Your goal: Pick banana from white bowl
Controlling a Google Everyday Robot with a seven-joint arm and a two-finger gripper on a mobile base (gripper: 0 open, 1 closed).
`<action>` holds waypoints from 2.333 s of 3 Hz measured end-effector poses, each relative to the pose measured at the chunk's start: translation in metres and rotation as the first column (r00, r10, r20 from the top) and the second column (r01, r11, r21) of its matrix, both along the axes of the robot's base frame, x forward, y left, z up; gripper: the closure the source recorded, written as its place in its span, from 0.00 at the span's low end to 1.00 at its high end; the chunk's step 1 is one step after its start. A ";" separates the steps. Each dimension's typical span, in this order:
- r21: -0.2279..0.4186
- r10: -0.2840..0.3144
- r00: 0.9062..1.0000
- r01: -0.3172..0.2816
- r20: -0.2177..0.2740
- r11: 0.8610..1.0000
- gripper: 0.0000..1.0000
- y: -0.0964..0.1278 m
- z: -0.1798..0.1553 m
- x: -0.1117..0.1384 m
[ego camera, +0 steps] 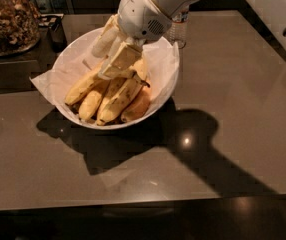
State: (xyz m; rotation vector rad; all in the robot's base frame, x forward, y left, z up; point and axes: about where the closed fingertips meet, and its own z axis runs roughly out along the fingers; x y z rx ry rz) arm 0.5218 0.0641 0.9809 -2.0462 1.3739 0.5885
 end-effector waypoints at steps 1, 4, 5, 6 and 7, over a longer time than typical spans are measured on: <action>0.008 0.002 1.000 -0.002 0.011 1.000 0.43 0.013 -0.003 0.014; -0.026 -0.034 0.999 0.034 -0.025 0.999 0.41 0.024 -0.045 0.026; -0.034 -0.041 0.999 0.040 -0.019 0.999 0.41 0.025 -0.053 0.032; -0.047 -0.049 0.999 0.048 -0.015 0.998 0.57 0.024 -0.059 0.035; -0.060 -0.060 0.998 0.058 -0.035 0.997 0.79 0.020 -0.071 0.030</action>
Offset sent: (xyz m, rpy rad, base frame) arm 0.0277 0.0217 -0.0293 -0.0171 0.0126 -0.0187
